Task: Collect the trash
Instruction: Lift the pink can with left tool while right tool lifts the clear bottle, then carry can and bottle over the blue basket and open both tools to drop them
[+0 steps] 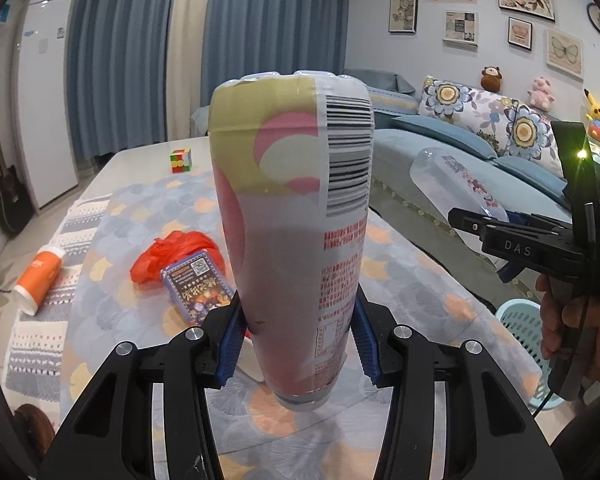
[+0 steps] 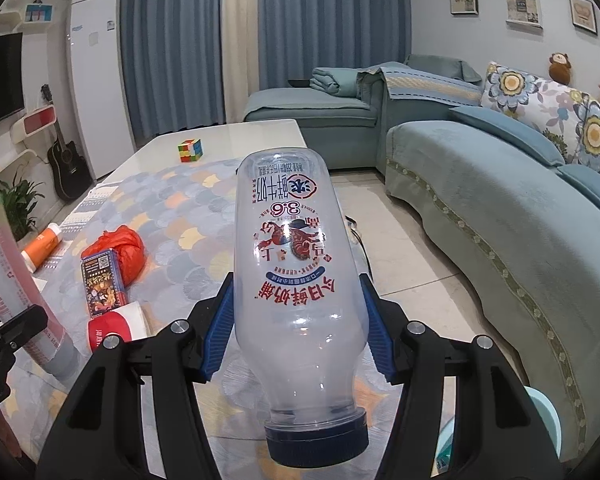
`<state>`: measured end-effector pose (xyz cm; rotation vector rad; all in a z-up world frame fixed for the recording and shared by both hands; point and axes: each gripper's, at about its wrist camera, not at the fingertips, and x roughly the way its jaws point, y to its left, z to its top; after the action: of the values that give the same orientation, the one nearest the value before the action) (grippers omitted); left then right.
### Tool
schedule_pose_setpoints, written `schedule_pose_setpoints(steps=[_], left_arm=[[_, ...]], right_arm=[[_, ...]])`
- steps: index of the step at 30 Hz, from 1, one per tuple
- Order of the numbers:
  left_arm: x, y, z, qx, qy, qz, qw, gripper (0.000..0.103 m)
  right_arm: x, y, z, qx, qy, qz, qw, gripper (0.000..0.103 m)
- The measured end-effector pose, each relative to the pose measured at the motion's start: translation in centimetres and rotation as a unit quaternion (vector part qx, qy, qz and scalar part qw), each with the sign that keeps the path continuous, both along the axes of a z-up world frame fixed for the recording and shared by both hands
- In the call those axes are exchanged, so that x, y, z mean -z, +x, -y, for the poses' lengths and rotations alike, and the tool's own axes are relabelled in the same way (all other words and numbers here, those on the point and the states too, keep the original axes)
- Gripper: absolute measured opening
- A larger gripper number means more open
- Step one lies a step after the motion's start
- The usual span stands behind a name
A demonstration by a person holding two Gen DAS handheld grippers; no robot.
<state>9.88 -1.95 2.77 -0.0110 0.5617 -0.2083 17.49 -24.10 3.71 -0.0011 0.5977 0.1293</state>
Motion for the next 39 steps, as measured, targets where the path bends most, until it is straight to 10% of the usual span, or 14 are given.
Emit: schedule_pose_setpoints(steps=[23,39], left_arm=[[0.0,-2.9,7.1,0.09,0.019,0.005,0.9958,0.046],[0.4,-4.7,20.9,0.258,-0.021,-0.012,0.9659,0.046]], right_arm=[[-0.3,-11.8,15.4,0.163,0.087,0.023,0.982,0.055],[3.0,-16.0,25.2,0.281,0.119,-0.02,0.952,0.055]])
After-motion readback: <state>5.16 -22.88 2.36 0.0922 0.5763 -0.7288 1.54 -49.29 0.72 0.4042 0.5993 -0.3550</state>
